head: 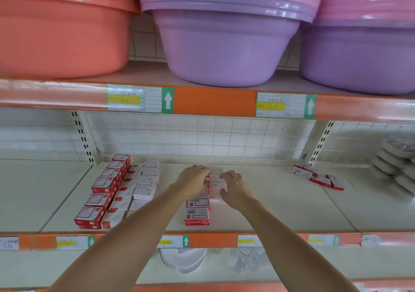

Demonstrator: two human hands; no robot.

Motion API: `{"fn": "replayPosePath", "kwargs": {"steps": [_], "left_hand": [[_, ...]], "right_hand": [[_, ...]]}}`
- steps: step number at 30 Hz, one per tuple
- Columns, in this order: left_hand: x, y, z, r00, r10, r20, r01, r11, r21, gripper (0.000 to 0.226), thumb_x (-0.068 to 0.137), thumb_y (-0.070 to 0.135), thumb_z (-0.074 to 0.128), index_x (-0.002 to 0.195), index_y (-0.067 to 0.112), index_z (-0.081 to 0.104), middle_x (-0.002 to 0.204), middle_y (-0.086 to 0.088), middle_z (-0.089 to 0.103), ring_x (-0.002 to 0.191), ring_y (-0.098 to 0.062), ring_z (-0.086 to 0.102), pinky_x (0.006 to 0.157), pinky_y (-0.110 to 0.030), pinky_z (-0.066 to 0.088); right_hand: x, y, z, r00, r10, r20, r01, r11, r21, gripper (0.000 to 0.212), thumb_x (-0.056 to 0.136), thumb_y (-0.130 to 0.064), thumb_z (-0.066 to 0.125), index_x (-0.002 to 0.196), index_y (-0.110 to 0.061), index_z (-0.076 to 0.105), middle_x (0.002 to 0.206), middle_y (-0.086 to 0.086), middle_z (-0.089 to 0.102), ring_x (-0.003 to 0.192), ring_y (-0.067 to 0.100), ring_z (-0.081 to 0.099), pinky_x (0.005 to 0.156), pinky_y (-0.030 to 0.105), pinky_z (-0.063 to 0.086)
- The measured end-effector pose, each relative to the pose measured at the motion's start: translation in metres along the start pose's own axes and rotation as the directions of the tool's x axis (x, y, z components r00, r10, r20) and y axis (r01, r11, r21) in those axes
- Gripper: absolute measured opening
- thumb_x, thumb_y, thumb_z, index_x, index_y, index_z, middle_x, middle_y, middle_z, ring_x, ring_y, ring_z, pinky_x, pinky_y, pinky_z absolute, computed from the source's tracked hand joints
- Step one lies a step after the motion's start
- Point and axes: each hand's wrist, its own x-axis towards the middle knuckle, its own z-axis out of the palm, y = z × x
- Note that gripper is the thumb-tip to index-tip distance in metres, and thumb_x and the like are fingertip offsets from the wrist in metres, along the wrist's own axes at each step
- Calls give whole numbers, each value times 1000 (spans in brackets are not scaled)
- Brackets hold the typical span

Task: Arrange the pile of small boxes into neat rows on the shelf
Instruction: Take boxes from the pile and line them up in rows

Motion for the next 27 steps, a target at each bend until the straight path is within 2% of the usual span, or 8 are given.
{"fn": "replayPosePath", "kwargs": {"steps": [3, 5, 9, 16, 22, 27], "left_hand": [[10, 24, 8, 998, 36, 42, -36, 999, -2, 41, 98, 34, 53, 135, 17, 52, 135, -5, 56, 124, -26, 51, 100, -42, 45], [20, 41, 11, 996, 72, 58, -71, 997, -5, 45, 98, 36, 52, 139, 15, 49, 140, -6, 53, 127, -26, 49, 103, -42, 43], [46, 77, 23, 995, 85, 60, -88, 995, 43, 47, 100, 42, 47, 141, 20, 47, 143, -3, 51, 129, -25, 48, 101, -43, 42], [99, 159, 61, 984, 157, 87, -153, 987, -50, 47, 100, 38, 48, 141, 15, 48, 144, -5, 49, 131, -26, 46, 104, -41, 41], [143, 220, 91, 982, 157, 100, -152, 987, -55, 46, 98, 37, 51, 139, 14, 47, 141, -6, 51, 129, -27, 45, 102, -40, 42], [175, 257, 103, 984, 163, 65, -159, 985, -68, 53, 98, 34, 52, 145, 16, 40, 143, -5, 47, 130, -27, 43, 102, -40, 41]], "right_hand": [[-12, 25, -8, 997, 72, 28, -71, 997, -26, 51, 93, -21, 57, 142, -14, 44, 144, 3, 44, 130, 24, 40, 108, 34, 36], [-21, 46, -15, 993, 118, 30, -117, 993, -33, 53, 93, -22, 57, 143, -13, 43, 145, 5, 44, 130, 26, 41, 107, 34, 37], [-39, 86, -31, 978, 208, 2, -208, 978, -26, 54, 92, -21, 55, 144, -14, 42, 144, 6, 44, 129, 28, 41, 104, 37, 40], [-67, 166, -58, 929, 368, -33, -368, 930, 0, 55, 91, -22, 55, 144, -15, 41, 144, 5, 44, 129, 27, 43, 102, 39, 44], [-76, 242, -87, 898, 434, -71, -433, 901, 21, 55, 89, -21, 56, 142, -16, 44, 144, 4, 45, 129, 27, 44, 101, 37, 44], [-70, 290, -99, 880, 450, -151, -449, 893, 41, 52, 85, -16, 57, 136, -12, 48, 140, 5, 48, 127, 28, 43, 102, 38, 42]]}}
